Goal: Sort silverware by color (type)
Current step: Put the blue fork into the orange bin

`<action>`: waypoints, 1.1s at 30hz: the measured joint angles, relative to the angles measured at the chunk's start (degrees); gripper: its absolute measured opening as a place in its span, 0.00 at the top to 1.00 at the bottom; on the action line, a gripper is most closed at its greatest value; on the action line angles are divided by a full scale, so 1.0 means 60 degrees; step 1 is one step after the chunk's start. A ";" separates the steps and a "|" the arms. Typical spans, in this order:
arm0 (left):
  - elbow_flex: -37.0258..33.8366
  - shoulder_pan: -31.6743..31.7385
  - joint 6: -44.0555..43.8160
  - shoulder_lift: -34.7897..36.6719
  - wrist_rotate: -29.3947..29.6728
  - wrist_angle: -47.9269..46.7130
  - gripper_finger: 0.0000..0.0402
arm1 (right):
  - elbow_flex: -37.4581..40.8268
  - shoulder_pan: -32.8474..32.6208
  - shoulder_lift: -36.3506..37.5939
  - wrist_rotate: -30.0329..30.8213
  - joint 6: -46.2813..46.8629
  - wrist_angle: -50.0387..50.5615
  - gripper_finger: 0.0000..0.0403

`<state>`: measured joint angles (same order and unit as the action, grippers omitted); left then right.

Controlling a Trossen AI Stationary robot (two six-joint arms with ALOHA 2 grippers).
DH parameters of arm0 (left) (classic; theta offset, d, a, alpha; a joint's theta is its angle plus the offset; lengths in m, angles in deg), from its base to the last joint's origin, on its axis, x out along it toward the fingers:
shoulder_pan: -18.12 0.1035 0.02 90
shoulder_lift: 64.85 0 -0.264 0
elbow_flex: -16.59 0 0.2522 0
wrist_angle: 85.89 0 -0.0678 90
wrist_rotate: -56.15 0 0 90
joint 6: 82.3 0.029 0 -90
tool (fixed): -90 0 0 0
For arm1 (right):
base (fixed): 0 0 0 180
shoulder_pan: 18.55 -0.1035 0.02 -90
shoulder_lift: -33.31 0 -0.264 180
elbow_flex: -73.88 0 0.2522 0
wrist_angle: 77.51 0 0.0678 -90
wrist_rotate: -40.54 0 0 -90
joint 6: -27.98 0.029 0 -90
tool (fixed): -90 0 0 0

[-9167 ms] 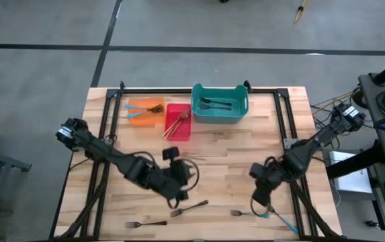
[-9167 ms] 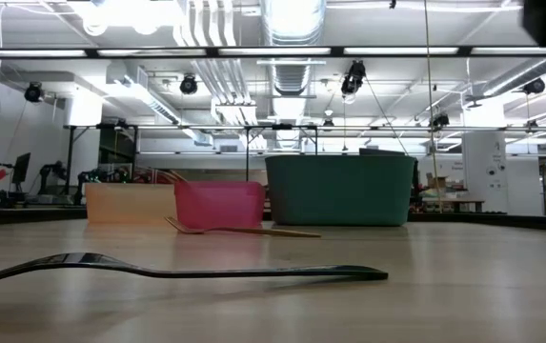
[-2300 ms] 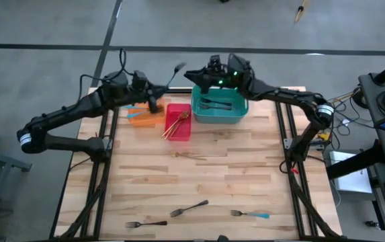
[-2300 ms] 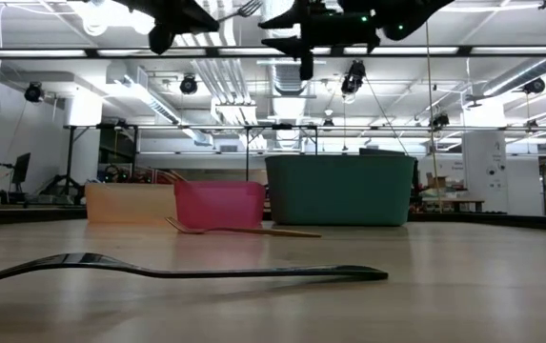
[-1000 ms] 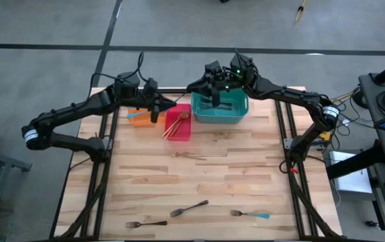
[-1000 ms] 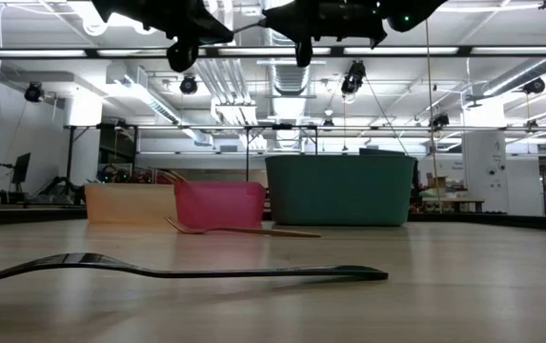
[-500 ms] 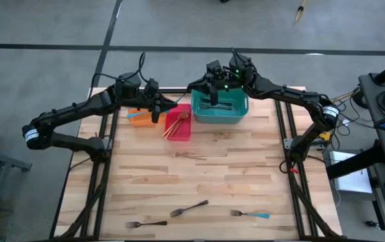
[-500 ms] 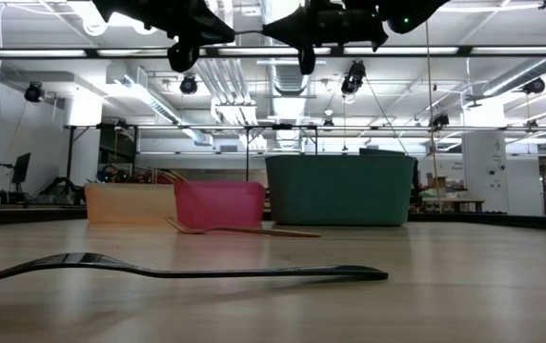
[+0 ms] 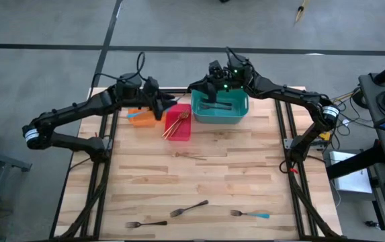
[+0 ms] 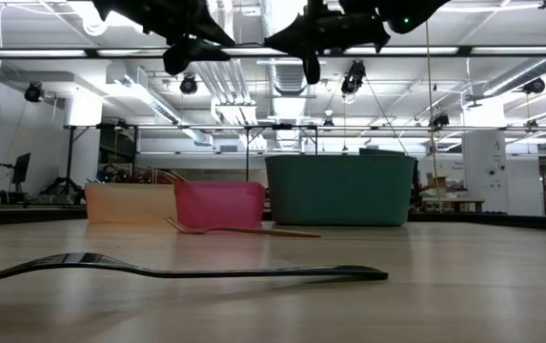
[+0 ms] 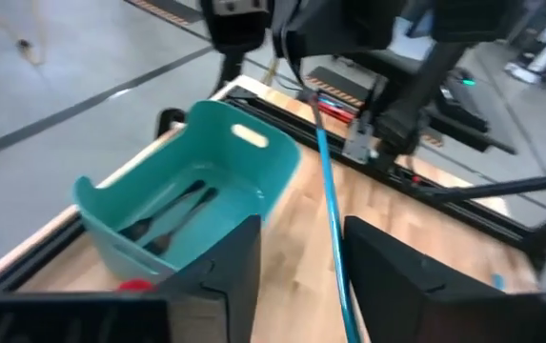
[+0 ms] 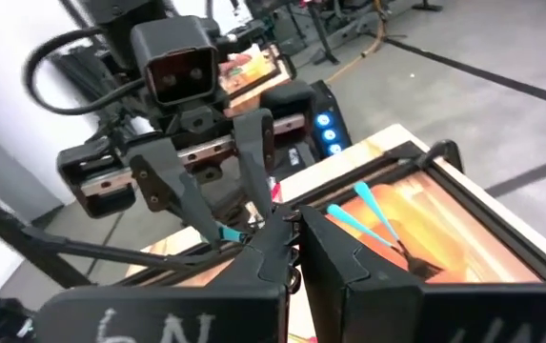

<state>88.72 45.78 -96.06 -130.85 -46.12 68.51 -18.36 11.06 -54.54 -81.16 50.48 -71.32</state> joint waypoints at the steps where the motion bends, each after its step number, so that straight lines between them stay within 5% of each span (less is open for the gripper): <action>1: 0.0000 0.0007 0.0000 -0.0013 0.0170 -0.0062 0.66 | 0.0000 0.0000 0.0000 0.0115 0.0029 0.0076 0.98; 14: 0.0004 0.0054 0.0177 -0.0020 0.0910 -0.0772 0.44 | 0.0004 -0.0022 0.0000 0.0583 0.0166 0.0755 0.98; 23: 0.0004 0.0062 0.0746 -0.0007 0.0955 -0.0783 0.41 | 0.0004 -0.0044 -0.0015 0.0845 0.0692 0.1059 0.98; 33: 0.0004 0.0066 0.1368 -0.0242 0.1740 -0.0127 0.41 | 0.0004 -0.0184 -0.0019 0.3227 0.1771 0.2514 0.98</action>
<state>88.74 46.18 -87.85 -132.30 -35.69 67.75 -18.33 9.96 -54.66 -61.80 61.10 -56.24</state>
